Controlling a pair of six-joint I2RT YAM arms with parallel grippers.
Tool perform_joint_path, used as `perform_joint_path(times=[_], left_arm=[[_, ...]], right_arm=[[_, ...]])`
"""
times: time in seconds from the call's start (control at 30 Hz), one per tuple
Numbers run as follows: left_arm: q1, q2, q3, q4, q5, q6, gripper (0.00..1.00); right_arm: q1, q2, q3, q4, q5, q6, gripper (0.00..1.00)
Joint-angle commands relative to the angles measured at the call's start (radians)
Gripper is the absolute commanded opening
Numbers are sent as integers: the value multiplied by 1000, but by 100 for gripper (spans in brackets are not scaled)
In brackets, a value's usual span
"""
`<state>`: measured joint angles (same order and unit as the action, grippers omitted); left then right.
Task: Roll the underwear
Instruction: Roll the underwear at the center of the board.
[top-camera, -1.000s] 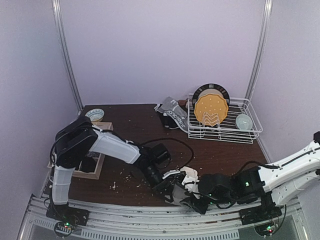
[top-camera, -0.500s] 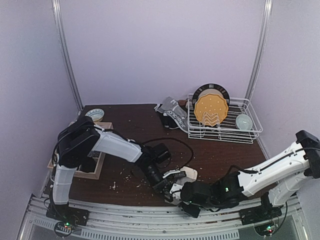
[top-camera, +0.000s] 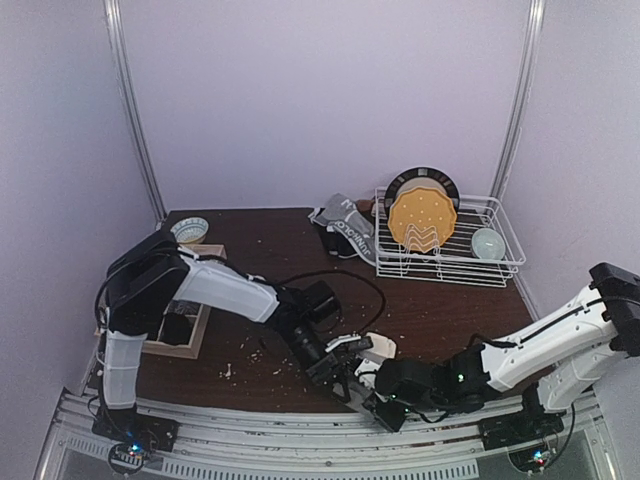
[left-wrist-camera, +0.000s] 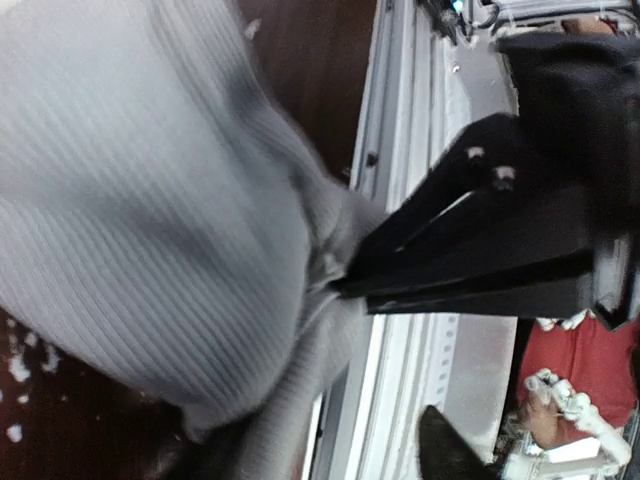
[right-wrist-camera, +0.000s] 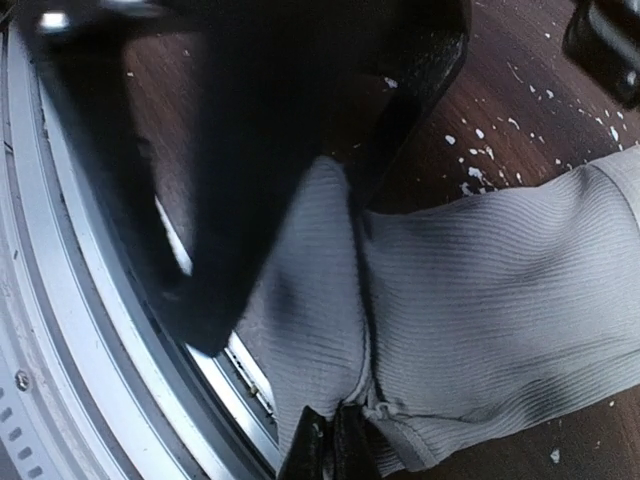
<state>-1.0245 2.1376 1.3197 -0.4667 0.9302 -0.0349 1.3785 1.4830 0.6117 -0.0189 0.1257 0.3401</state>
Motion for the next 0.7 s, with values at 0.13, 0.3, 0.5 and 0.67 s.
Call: perform_joint_path(times=[0.13, 0.3, 0.5, 0.67], left_arm=[[44, -203, -200, 218, -346, -94, 87], [44, -376, -390, 370, -619, -71, 97], [38, -649, -655, 720, -883, -51, 98], [44, -705, -808, 1035, -829, -92, 98]], right_arm=[[-136, -39, -132, 142, -233, 132, 0], [-244, -48, -177, 217, -359, 185, 0], [-338, -19, -219, 302, -479, 238, 0], [-376, 25, -226, 330, -531, 251, 0]])
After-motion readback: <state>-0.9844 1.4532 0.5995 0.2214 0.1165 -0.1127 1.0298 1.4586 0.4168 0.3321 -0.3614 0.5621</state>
